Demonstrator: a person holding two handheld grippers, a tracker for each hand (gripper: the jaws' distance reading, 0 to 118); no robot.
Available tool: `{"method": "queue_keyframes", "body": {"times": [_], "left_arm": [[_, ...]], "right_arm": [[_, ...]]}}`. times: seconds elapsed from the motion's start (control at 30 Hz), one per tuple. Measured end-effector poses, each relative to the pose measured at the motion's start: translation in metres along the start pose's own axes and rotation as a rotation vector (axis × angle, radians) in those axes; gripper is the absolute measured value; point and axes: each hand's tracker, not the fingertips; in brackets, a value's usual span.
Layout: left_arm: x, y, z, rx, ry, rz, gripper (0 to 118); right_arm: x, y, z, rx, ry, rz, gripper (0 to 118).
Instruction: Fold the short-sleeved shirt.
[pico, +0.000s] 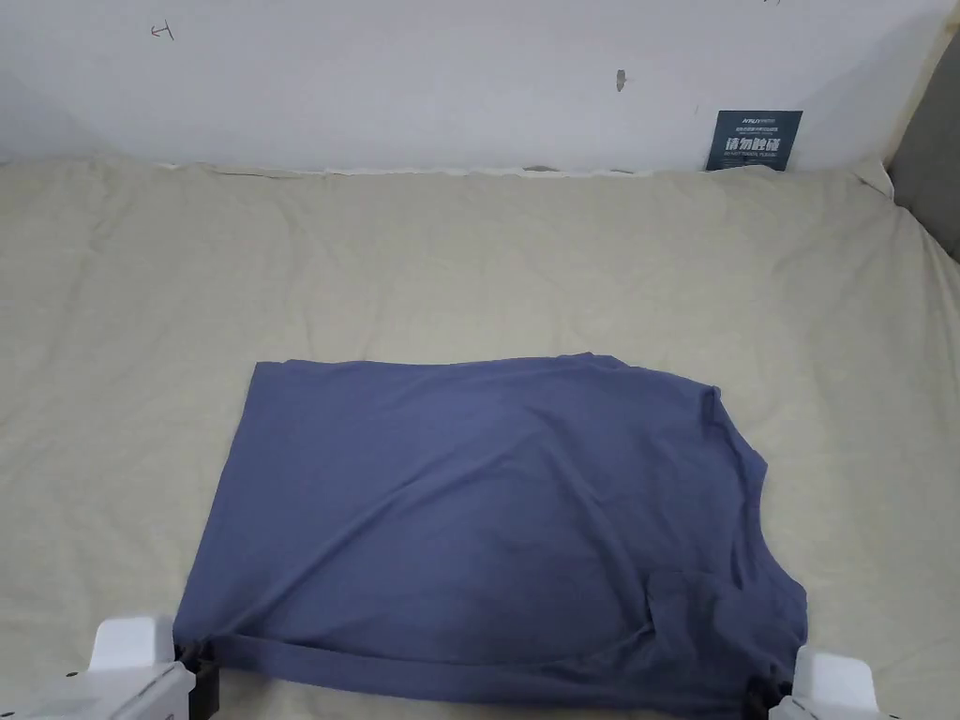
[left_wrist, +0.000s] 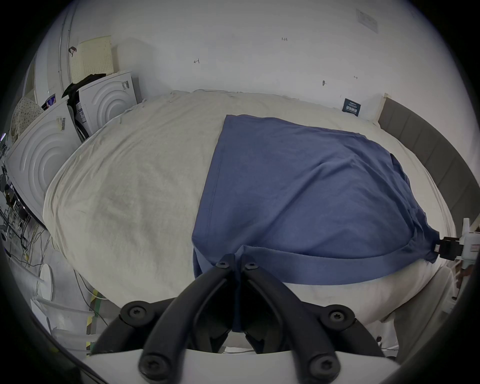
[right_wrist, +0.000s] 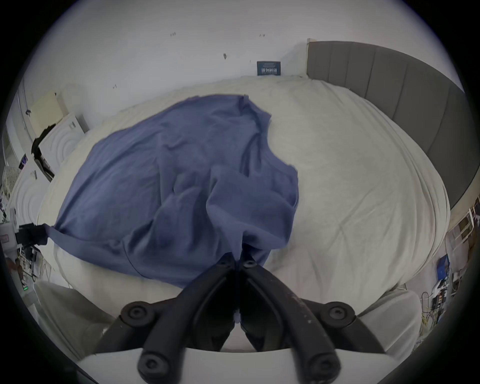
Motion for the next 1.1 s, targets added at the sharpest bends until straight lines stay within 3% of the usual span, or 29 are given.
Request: {"method": "queue_keyframes", "body": {"times": [0.13,0.3,0.63,0.83,1.03,1.1], "left_arm": [[0.000,0.019,0.004,0.045,-0.001,0.008,4],[0.005,0.065,-0.001,0.130,0.003,0.012,4],[0.015,0.128,-0.096,0.025,0.026,-0.017,4],[0.022,0.138,-0.158,-0.079,0.038,-0.022,4],[0.030,0.133,-0.169,-0.103,0.067,-0.044,4],[0.032,0.134,-0.165,-0.105,0.073,-0.061,15]], "right_arm": [[0.012,0.022,-0.002,0.138,-0.018,0.058,4],[-0.025,0.074,0.016,0.318,-0.066,0.183,4],[-0.047,0.144,-0.065,0.241,-0.113,0.244,4],[-0.045,0.160,-0.129,0.089,-0.134,0.185,4],[-0.041,0.153,-0.161,-0.013,-0.123,0.111,5],[-0.039,0.148,-0.165,0.013,-0.123,0.115,9]]}}
